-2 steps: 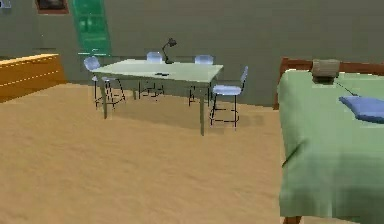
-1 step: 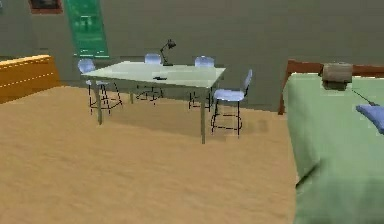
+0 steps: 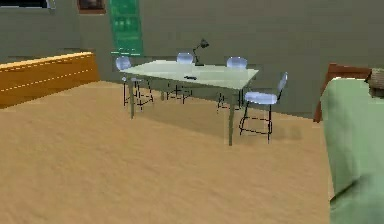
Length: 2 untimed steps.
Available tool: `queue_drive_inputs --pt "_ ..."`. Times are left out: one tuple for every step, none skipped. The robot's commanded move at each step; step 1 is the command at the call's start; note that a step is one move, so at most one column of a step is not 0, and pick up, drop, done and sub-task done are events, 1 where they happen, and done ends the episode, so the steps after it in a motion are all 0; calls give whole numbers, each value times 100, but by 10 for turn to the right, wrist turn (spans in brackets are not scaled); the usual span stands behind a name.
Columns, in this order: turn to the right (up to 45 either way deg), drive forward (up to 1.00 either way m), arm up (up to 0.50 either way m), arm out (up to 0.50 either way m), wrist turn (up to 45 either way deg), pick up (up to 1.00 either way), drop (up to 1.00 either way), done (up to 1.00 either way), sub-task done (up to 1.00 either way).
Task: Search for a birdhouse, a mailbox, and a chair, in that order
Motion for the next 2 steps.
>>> queue_drive_inputs --pt "0 70 0 0 0 0 0 0 0" --pt "240 0 0 0 0 0 0 0 0"
